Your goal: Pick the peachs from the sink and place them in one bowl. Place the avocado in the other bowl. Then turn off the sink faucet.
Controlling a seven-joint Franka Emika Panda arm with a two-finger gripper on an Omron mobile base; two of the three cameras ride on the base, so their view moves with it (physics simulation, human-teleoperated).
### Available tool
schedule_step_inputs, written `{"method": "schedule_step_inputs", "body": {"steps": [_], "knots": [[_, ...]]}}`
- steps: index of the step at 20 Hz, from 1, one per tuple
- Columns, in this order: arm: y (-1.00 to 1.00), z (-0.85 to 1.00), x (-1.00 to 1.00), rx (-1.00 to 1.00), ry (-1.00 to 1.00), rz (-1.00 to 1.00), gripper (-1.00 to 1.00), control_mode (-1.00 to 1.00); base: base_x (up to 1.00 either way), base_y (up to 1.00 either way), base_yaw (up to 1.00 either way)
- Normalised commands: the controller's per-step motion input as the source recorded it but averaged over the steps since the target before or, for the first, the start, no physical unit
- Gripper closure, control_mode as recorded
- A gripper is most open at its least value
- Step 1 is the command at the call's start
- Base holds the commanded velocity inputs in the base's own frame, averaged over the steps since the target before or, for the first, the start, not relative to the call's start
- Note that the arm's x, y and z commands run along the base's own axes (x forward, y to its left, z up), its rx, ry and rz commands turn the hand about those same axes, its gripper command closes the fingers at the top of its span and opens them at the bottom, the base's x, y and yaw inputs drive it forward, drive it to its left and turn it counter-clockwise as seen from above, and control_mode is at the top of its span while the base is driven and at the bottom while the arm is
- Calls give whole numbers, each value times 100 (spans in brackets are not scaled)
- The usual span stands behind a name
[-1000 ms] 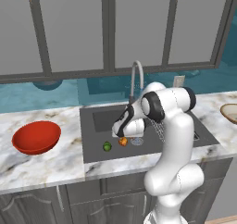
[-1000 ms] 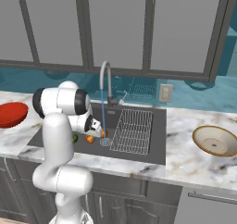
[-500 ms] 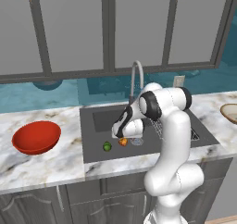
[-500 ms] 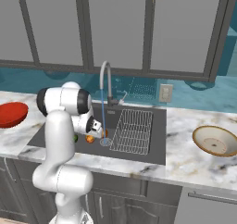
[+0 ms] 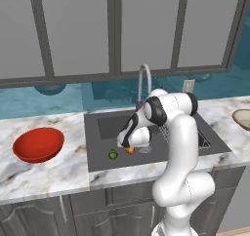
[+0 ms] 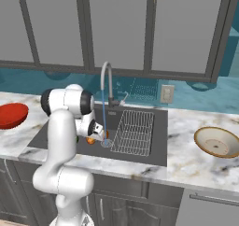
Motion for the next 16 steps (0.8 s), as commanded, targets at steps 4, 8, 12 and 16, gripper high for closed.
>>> {"method": "schedule_step_inputs", "body": {"steps": [4, 8, 12, 16], "knots": [[2, -16, 22, 0, 0, 0, -100, -100, 0, 0, 0], [4, -16, 19, 0, 0, 0, -100, -100, 0, 0, 0], [9, -21, 10, 0, 0, 0, -100, -100, 0, 0, 0], [7, -23, 7, 0, 0, 0, -100, -100, 0, 0, 0]]}}
